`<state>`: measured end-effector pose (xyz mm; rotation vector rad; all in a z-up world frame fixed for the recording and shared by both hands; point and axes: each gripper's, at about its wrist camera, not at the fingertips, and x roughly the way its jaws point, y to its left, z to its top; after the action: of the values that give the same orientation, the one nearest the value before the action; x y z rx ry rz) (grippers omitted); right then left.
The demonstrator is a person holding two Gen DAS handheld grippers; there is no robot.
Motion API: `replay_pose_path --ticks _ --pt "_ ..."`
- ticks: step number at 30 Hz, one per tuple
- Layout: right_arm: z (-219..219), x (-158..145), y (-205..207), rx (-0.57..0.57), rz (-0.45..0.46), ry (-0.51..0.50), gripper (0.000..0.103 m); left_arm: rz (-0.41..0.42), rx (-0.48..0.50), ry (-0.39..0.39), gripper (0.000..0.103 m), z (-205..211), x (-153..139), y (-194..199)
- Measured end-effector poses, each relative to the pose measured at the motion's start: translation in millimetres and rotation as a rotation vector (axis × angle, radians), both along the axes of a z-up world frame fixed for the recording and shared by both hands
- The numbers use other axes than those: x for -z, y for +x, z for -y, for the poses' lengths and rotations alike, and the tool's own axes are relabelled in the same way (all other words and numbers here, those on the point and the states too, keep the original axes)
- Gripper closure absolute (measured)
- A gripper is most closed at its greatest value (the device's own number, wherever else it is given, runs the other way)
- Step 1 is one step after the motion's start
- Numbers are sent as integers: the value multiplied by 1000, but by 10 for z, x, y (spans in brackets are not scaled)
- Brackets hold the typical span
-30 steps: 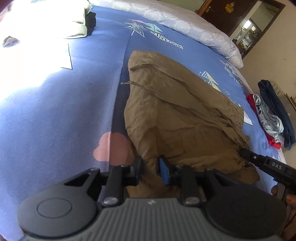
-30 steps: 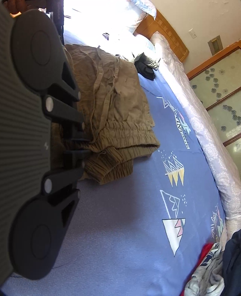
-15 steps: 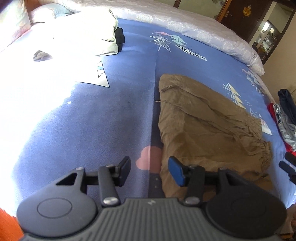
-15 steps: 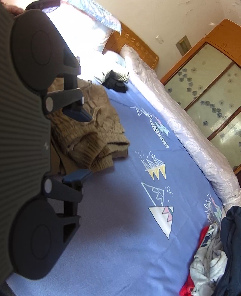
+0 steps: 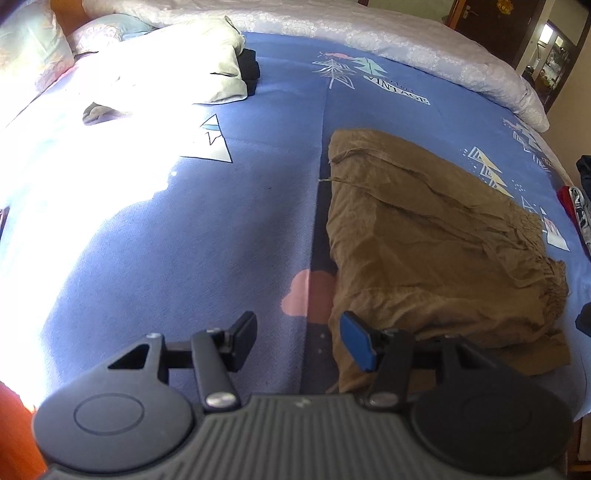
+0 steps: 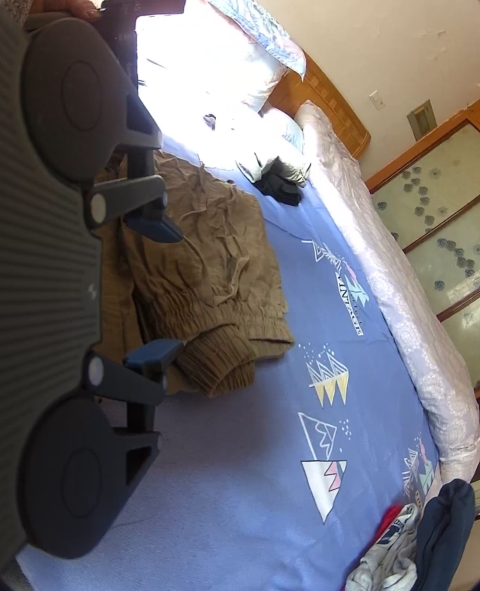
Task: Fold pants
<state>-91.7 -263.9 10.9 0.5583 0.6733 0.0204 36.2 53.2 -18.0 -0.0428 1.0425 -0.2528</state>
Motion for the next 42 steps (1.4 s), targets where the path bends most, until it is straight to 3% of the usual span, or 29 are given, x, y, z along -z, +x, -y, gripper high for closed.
replay_pose_path --ticks 9,23,26,28,30,33,38,42 --pt "50 58 -22 40 -25 51 43 2 5 35 49 37 41 -31" --pt "-72 24 -121 -20 -86 -17 43 -29 66 -28 43 233 170 -212" --pt "-103 121 -88 -24 -129 -12 43 -36 67 -34 39 225 216 -220" --pt "-105 247 -48 -11 -190 14 43 -46 64 -61 22 195 248 -222" --pt "-70 392 -24 9 -252 66 43 -58 62 -103 16 153 274 -221" --pt "-36 420 -49 30 -242 102 43 -53 61 -115 14 131 292 -240" --pt "-58 419 -75 45 -239 101 42 -56 86 -122 1 185 321 -249" --pt "-78 410 -79 52 -237 99 42 -56 86 -124 0 204 329 -252"
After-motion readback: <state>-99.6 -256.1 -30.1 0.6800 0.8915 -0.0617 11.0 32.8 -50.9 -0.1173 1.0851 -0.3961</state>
